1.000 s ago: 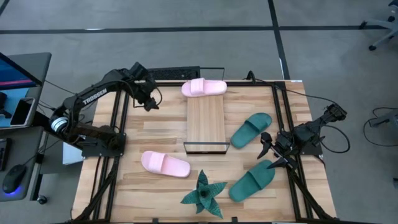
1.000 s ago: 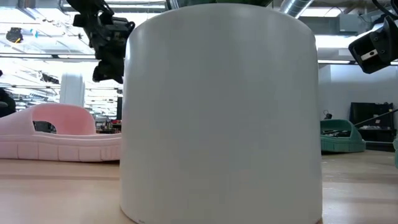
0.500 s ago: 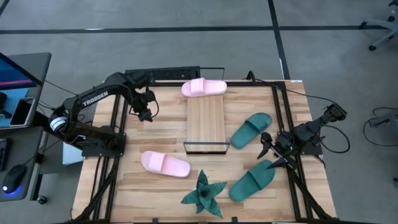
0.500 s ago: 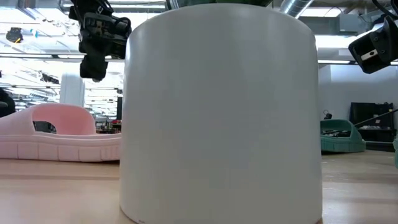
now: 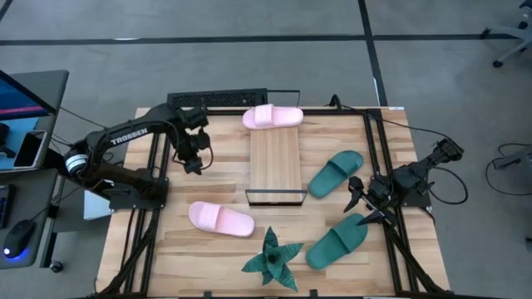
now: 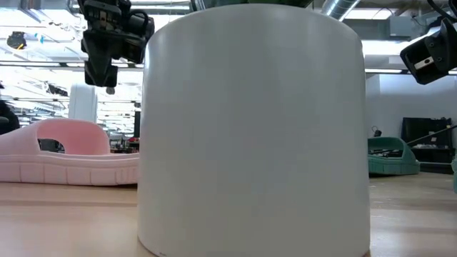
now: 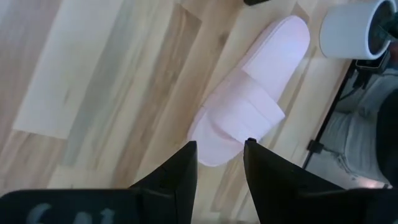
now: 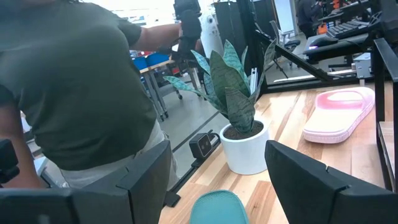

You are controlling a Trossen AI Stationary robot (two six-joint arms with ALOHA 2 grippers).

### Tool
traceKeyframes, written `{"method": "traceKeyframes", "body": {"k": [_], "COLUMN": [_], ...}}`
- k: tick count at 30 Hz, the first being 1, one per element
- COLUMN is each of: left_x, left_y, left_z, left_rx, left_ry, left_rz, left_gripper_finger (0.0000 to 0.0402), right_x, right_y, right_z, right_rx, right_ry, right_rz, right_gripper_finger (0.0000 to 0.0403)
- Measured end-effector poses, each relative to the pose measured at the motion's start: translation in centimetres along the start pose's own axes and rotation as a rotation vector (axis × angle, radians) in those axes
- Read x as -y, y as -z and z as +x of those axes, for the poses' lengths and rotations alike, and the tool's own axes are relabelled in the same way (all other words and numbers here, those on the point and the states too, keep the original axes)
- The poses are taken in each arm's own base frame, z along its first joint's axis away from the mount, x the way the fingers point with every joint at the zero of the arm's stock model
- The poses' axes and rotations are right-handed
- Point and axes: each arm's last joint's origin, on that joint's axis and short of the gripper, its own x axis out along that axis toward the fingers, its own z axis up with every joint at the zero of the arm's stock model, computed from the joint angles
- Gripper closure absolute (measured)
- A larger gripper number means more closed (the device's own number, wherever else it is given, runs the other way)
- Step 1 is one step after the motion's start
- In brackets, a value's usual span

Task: Pick and place slides into the shelf
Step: Put the pink slipper on the shelf

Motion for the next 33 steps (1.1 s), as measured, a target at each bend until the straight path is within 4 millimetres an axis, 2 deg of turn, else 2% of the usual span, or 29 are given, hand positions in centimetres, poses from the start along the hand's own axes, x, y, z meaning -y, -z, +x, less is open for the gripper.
{"method": "traceKeyframes", "body": {"k": [8,15,23,28,33], "left_x": [2.1,4.3,5.3,5.1,4.5], "left_y": [0.0,1.3,5.1,7.9,9.9], "left_z": [1.1,1.4,-0.2,-1.2,-1.3], "left_rx": [-0.030,0.080,0.277,0.389,0.481], "left_ry": [0.006,0.026,-0.004,-0.019,-0.007], "left_rz": [0.052,0.142,0.166,0.151,0.140], "left_gripper_finger": [0.0283,0.0283,0.0283,0.0283,0.0283], "right_x": [0.0,0.0,0.0,0.0,0.0], "right_y": [0.0,0.0,0.0,0.0,0.0], "right_z": [0.0,0.0,0.0,0.0,0.0], "right_rx": [0.000,0.000,0.000,0.000,0.000], "right_ry": [0.000,0.000,0.000,0.000,0.000], "right_rz": [0.000,0.000,0.000,0.000,0.000], "right_gripper_finger": [0.0149,0.0149,0.0149,0.0149,0.0149]}}
